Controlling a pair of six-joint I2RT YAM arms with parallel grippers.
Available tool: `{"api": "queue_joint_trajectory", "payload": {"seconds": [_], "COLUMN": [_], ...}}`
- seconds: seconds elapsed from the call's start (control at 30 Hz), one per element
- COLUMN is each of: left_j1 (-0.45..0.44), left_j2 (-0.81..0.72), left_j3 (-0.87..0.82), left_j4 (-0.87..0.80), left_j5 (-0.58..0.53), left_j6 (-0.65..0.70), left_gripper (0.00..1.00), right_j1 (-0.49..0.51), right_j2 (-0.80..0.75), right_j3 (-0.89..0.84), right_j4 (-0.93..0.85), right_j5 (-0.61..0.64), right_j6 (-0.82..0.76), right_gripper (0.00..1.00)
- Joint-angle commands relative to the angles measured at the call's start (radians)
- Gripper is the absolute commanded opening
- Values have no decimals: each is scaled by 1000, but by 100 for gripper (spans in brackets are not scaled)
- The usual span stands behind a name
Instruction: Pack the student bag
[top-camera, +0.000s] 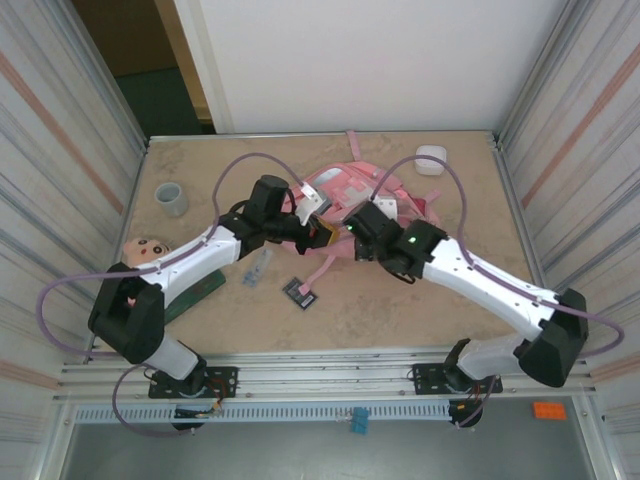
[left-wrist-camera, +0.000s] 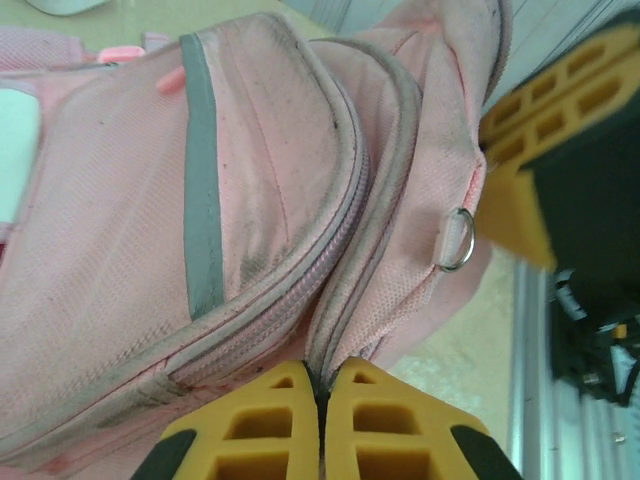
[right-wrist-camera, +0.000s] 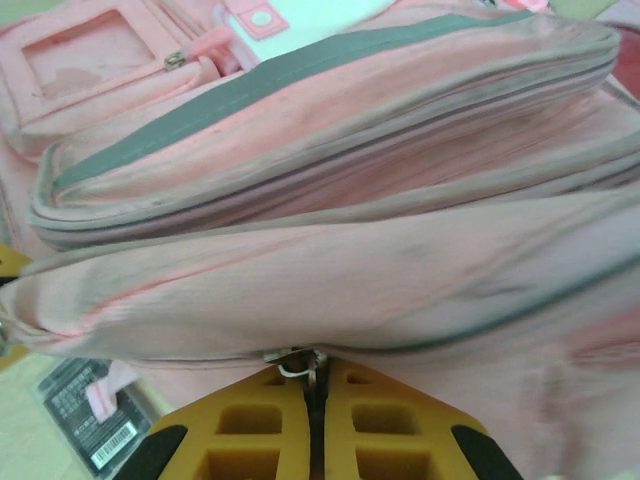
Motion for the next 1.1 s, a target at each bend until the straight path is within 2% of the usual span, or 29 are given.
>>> {"api": "queue_joint_trajectory", "payload": {"seconds": [0.0, 0.2, 0.33, 0.37, 0.4, 0.47, 0.5, 0.57, 0.7, 0.8, 0.87, 0.9, 1.0, 1.07], "left_j1": [41, 50, 50, 49, 49, 43, 33, -19, -122, -151, -155, -156, -154, -153], "left_j2": [-65, -94, -112, -119, -128, -156, -168, -187, -170, -127, -90, -72, -51, -58], "left_j3": [-9, -38, -68, -73, -76, -85, -91, -102, -84, -55, -44, -36, -41, -56], "left_j4": [-111, -145, -134, -134, -136, -147, -144, -126, -121, -96, -80, -78, -80, -107], "left_j5": [-170, -268, -276, -271, -246, -106, -66, -57, -126, -156, -178, -194, -215, -225], "left_j6": [149, 309, 391, 401, 412, 468, 488, 516, 564, 553, 548, 547, 572, 611], "left_gripper": [0, 0, 0, 7, 22, 61, 70, 77, 81, 78, 71, 61, 20, 6], "right_j1": [-104, -234, -267, -267, -267, -267, -267, -267, -266, -266, -267, -266, -295, -361], "right_j2": [-108, -175, -167, -167, -170, -180, -183, -179, -144, -125, -117, -112, -96, -85], "right_j3": [-28, -59, -106, -116, -125, -143, -151, -153, -133, -122, -115, -109, -92, -90], "right_j4": [-80, -82, 2, 25, 55, 129, 156, 190, 144, 113, 98, 85, 15, -33], "right_j5": [-96, -339, -581, -631, -676, -781, -819, -883, -939, -983, -1022, -1038, -993, -981], "right_j6": [-148, -275, -319, -315, -312, -300, -294, -291, -323, -343, -358, -366, -377, -377], "right_gripper": [0, 0, 0, 0, 0, 0, 0, 0, 0, 0, 0, 0, 0, 0]}}
